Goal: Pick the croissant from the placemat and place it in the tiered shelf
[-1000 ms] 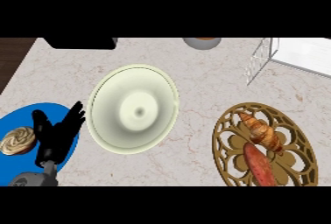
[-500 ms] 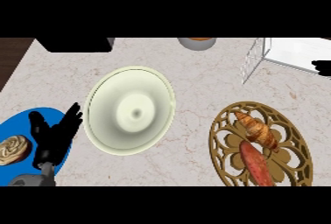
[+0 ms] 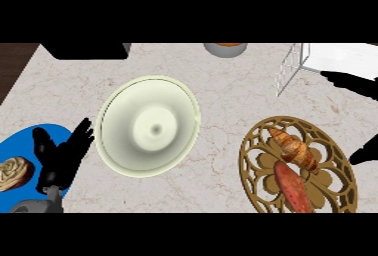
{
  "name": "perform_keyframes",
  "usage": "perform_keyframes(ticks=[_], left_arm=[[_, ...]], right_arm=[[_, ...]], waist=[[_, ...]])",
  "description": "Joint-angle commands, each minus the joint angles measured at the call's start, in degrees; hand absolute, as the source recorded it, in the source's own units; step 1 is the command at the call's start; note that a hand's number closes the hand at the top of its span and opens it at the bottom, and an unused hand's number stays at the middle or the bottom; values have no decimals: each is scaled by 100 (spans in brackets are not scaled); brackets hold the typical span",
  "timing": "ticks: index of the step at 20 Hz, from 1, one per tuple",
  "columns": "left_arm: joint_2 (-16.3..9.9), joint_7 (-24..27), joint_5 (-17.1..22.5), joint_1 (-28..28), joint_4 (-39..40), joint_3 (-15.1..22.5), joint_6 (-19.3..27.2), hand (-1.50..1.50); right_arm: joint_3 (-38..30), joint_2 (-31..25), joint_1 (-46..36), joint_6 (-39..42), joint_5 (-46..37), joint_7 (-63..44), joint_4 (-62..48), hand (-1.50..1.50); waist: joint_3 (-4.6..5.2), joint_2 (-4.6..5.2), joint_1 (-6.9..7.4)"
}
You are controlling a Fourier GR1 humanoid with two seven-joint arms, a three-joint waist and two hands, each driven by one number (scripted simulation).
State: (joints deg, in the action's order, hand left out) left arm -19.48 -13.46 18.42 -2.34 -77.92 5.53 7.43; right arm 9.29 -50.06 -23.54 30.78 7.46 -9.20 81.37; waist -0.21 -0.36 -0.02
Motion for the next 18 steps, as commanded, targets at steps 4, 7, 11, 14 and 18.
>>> perform_keyframes(ticks=[4, 7, 11, 14, 18], left_arm=[[-59, -145, -43, 242, -95, -98, -213, 0], [148, -322, -208, -89, -29, -117, -26, 0], [357, 55, -276, -235, 505, -184, -226, 0], [258, -103, -375, 41, 136, -187, -241, 0], [280, 46, -391, -60, 481, -419, -400, 0]], right_arm=[[297, 294, 604, -68, -666, -653, 973, -150], [259, 623, 287, 119, -899, -1031, 858, -150], [165, 812, 599, -53, -1414, -1081, 984, -150], [80, 820, 1125, -245, -1919, -619, 1030, -150], [16, 1161, 754, -1, -2115, -1076, 980, -150]], waist=[[23, 19, -12], [23, 32, 15], [23, 37, -7], [21, 32, -13], [23, 38, 9]])
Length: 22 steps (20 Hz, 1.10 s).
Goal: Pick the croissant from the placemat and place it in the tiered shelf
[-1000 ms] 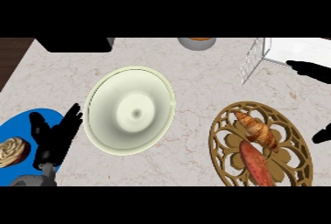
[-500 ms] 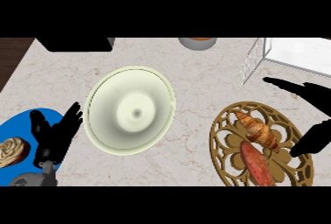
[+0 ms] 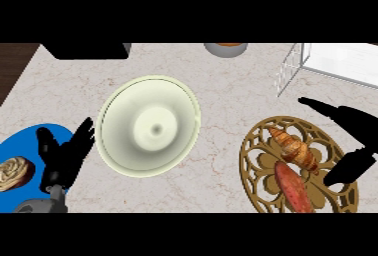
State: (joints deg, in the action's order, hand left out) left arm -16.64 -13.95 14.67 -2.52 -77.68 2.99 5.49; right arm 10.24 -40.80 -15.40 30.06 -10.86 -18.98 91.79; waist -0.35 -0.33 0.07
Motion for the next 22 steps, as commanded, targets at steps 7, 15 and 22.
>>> perform_keyframes(ticks=[7, 15, 22], left_arm=[[98, -67, -155, 134, -28, -266, -304, 0], [179, -468, -268, 213, -446, -272, -190, 0], [238, -68, -299, 18, 122, -576, -496, 0]], right_arm=[[-102, 861, 151, 51, -1013, -49, -47, -150], [87, 1235, 67, -651, -2171, 506, -906, -150], [-389, 1423, -322, -593, -2349, 1118, -1593, -150]], waist=[[36, 32, 11], [32, 35, 49], [35, 39, 23]])
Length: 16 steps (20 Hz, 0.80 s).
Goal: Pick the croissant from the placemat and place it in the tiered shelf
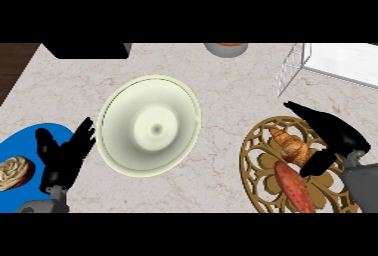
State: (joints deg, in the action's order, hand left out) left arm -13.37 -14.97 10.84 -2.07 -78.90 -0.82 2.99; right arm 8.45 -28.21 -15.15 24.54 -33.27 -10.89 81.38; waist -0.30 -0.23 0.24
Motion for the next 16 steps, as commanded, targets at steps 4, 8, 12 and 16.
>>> perform_keyframes(ticks=[4, 8, 12, 16], left_arm=[[5, -235, -65, 34, -13, -67, -204, 0], [71, -524, -48, -128, -108, -164, -163, 0], [84, -122, -177, -115, 208, -148, -190, 0], [-90, -113, 18, 30, 153, -433, -415, 0]], right_arm=[[-37, 567, -246, -347, -447, 411, -683, -150], [-142, 649, -209, -527, -652, 795, -894, -150], [693, 212, -41, 187, -1068, 1180, -883, 150], [616, 636, -183, -1, -1069, 1384, -947, 150]], waist=[[29, 27, 9], [28, 25, -2], [27, 47, 57], [29, 26, 9]])
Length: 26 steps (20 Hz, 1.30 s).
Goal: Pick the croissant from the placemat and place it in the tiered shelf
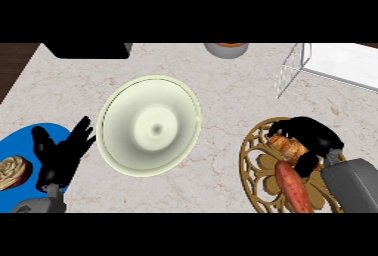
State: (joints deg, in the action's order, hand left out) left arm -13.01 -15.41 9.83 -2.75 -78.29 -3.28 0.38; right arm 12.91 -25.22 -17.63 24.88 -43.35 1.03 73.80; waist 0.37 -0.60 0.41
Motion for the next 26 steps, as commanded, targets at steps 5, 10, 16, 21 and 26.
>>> perform_keyframes(ticks=[5, 10, 16, 21, 26], left_arm=[[97, 50, -86, -42, 328, -26, -80, 0], [184, -227, -76, -159, 183, -3, 79, 0], [204, -158, -110, 82, -21, 15, 72, 0], [174, -139, -135, 77, 100, -38, 71, 0], [232, -63, -151, 472, -195, 66, 0, 0]], right_arm=[[3, 538, 51, 42, 91, 344, 55, 150], [-901, 1001, 212, -448, 314, -1047, -48, 150], [-1420, 1505, -173, -944, 355, -2504, 974, 150], [-1477, 1470, -99, -1171, 237, -2925, 2524, 150], [-1658, 1372, -638, -956, -130, -4319, 3868, 150]], waist=[[-36, 63, -28], [-35, 76, -79], [-31, 29, -97], [-30, 13, -175], [-29, -3, -122]])
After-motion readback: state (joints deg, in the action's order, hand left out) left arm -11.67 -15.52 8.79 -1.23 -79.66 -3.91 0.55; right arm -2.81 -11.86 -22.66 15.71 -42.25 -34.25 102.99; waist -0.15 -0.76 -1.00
